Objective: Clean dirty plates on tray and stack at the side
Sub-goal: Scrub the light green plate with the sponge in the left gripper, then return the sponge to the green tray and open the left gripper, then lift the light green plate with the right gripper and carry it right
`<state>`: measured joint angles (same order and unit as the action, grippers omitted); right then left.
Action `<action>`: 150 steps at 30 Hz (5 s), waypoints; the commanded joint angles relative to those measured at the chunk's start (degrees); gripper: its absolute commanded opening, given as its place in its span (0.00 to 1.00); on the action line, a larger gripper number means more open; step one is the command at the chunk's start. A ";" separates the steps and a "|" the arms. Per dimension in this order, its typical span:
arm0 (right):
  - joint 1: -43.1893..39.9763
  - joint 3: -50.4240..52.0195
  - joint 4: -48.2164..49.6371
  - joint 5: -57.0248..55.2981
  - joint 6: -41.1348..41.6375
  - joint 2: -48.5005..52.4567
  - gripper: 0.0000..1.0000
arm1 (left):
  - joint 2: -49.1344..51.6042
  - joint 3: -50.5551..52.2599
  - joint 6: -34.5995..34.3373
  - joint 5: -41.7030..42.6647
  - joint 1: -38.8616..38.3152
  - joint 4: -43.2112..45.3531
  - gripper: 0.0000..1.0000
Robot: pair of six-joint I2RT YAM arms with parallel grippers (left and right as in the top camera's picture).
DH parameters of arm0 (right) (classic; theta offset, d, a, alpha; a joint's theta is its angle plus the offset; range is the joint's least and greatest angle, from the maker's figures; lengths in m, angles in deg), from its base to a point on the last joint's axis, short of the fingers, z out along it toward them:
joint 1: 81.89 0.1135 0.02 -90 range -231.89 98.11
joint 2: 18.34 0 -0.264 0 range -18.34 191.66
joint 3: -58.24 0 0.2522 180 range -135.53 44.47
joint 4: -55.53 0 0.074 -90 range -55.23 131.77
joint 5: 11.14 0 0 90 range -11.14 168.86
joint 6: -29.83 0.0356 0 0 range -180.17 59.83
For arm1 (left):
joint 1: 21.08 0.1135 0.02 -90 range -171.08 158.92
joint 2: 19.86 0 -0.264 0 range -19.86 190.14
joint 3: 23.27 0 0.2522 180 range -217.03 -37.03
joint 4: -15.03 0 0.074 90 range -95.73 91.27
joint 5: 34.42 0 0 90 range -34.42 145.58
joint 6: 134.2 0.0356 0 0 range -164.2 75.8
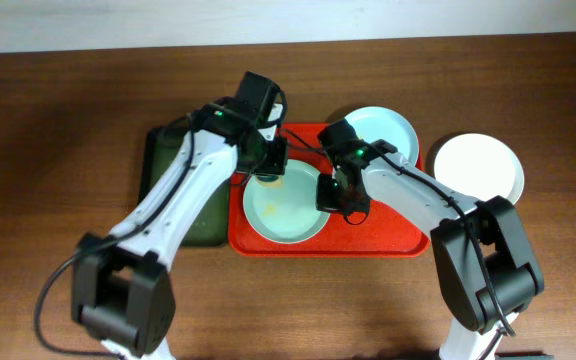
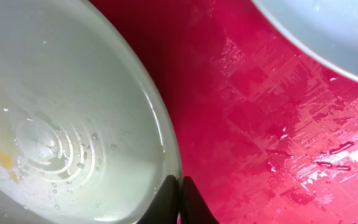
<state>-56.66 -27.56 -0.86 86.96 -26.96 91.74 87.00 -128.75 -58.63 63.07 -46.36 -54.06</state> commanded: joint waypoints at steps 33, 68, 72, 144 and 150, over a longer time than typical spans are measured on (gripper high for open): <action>-5.01 -2.54 -2.29 8.00 -14.32 0.20 0.32 | 2.21 21.35 -2.91 -2.84 -0.59 17.57 0.04; -4.20 4.26 6.45 7.80 -12.83 0.35 0.04 | 14.14 13.11 -2.86 5.92 -6.67 15.43 0.00; -4.20 4.26 6.27 7.78 -12.83 0.35 0.04 | 7.76 8.04 -2.86 6.32 -3.54 12.90 0.00; -4.42 2.01 -1.22 10.27 -5.51 -0.28 0.04 | -0.61 4.63 3.21 -13.27 19.17 7.74 0.99; -4.39 -11.06 -16.52 10.71 -5.86 -1.84 0.04 | -2.19 -0.09 3.19 -13.22 21.81 7.74 1.00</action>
<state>-61.18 -32.28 -12.80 97.23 -32.12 91.52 86.74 -124.05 -55.53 49.78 -27.12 -46.00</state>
